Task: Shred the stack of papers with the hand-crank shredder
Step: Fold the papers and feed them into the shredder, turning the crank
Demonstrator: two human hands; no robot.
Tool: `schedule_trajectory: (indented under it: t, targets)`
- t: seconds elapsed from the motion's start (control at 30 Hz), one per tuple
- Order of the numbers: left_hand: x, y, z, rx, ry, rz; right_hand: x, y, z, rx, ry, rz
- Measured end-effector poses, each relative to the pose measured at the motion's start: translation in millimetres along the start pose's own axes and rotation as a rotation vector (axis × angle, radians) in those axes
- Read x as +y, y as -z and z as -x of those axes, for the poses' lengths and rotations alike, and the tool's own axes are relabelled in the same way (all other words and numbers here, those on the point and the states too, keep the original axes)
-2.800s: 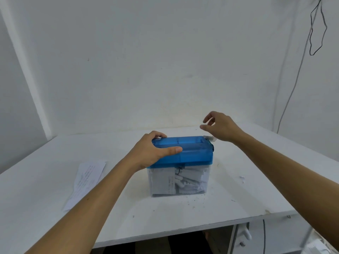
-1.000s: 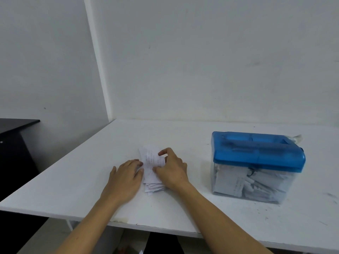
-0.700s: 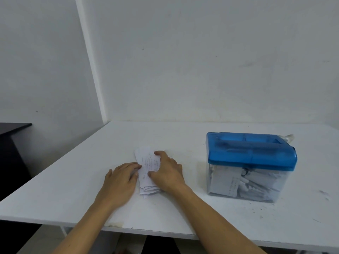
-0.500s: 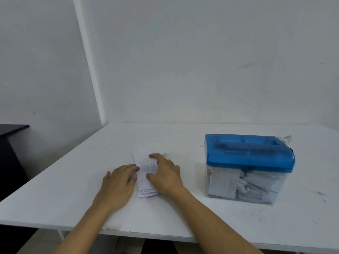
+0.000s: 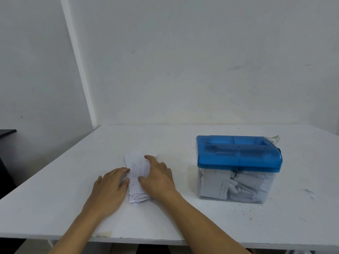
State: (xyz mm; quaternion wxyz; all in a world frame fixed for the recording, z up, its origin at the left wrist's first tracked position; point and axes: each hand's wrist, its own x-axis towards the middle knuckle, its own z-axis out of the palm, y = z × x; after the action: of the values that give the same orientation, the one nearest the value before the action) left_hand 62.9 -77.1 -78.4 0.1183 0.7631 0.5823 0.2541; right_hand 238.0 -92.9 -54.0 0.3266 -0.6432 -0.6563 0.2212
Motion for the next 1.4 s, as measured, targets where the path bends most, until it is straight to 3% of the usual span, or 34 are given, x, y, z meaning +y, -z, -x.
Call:
schedule_trajectory:
  t: [0.27,0.4,0.57,0.73,1.17,1.4]
  targets:
    - [2.3,3.1,1.6,-0.001,0.008,-0.004,-2.7,-6.4,-0.1,0.049,0.027,-0.009]
    - [6.0,5.1,3.5,0.028,0.024,0.07,-4.4,-3.2,2.3,0.097,0.032,-0.173]
    - [19.4,17.6,4.3,0.128,0.121,0.369,-17.1,10.7,5.2,0.106,0.063,-0.417]
    - [44.8,40.8,-2.8,0.168,0.243,0.842,-37.6,31.0,12.4,-0.01,0.154,-0.453]
    - [132.0,70.4,-11.1,0.093,0.124,1.149,-56.6,106.3,28.6,0.09,0.102,-0.507]
    - [190.8,69.3,-9.0,0.045,0.001,1.213,-61.2,159.6,48.7,0.185,0.196,-0.466]
